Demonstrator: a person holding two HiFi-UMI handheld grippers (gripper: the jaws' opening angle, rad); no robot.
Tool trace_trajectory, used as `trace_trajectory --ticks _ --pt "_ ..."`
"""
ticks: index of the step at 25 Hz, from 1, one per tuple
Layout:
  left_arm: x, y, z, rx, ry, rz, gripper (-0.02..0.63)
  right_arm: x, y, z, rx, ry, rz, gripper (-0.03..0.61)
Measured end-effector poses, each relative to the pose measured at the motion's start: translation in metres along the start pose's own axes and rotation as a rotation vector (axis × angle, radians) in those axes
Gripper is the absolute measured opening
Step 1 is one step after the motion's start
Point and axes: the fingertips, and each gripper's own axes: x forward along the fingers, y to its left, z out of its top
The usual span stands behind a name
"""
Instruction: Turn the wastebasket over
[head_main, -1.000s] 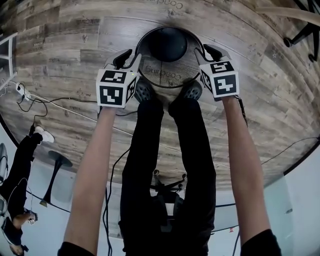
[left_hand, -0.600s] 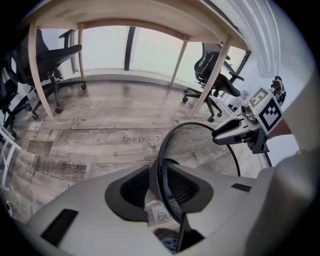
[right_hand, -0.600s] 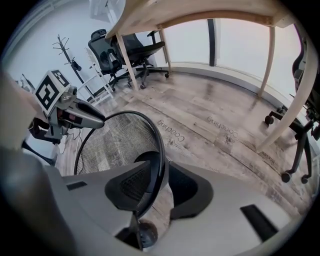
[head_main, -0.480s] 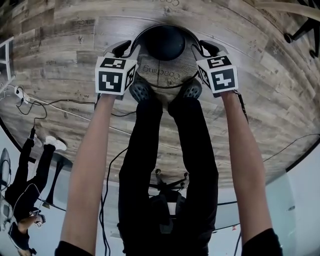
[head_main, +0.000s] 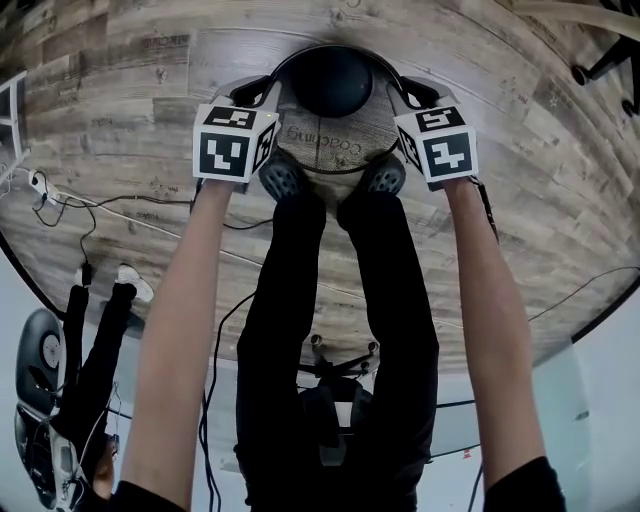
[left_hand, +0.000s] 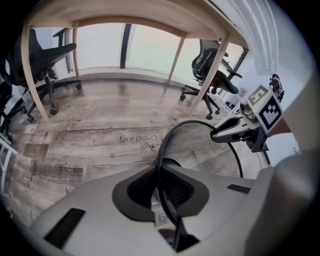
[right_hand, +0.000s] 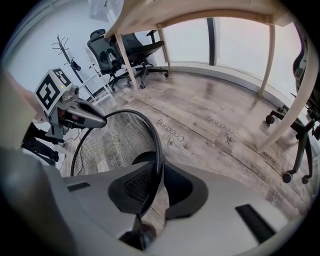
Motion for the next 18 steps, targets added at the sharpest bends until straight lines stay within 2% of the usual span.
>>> trace_trajectory --ticks 5,11,18 --pt "-0.001 -0.004 -0.003 -0.002 0.016 -0.016 0.048 0.0 0.0 -0.002 -0.008 0.007 -0.007 0.06" --pt "-0.012 -0.007 -0.008 -0.019 0.021 -0.036 0.048 -0.006 0.006 -0.002 0.065 0.017 0.009 0.049" --pt "-0.029 -0.018 -0.005 -0.03 0.002 -0.032 0.049 -0.03 0.008 0.01 0.001 -0.027 -0.031 0.048"
